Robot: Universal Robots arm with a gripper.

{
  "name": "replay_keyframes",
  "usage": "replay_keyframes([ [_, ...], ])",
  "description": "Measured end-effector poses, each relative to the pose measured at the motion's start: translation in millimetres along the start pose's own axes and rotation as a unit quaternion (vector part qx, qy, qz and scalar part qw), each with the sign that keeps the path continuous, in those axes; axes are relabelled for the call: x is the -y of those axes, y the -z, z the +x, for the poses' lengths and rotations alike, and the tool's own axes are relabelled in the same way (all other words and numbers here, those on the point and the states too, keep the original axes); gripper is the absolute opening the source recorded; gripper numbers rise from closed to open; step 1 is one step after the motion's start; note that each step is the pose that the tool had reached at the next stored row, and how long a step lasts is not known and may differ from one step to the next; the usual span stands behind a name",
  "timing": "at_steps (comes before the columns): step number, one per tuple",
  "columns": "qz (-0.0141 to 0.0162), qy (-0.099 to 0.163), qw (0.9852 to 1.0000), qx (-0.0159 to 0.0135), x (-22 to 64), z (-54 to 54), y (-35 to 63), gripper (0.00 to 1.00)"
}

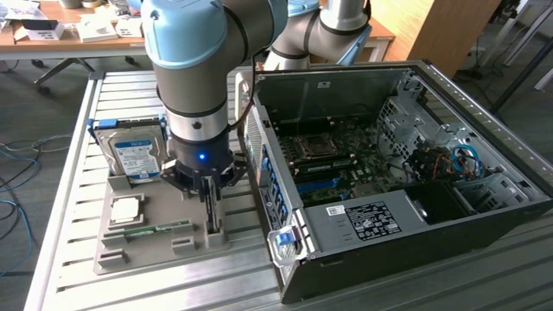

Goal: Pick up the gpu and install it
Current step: 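Pick up the gpu and move the gpu toward the slot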

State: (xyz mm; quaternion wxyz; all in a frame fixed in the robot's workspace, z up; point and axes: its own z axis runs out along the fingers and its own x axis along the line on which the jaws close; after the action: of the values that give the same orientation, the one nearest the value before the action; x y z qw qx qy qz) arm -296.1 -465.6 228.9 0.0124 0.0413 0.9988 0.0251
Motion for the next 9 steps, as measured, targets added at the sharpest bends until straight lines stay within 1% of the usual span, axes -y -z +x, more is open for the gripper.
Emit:
replay_keyframes([
  [9, 0.0000, 0.000, 1.0000, 0.0000, 0.5, 2.4, 0.1, 0.35],
])
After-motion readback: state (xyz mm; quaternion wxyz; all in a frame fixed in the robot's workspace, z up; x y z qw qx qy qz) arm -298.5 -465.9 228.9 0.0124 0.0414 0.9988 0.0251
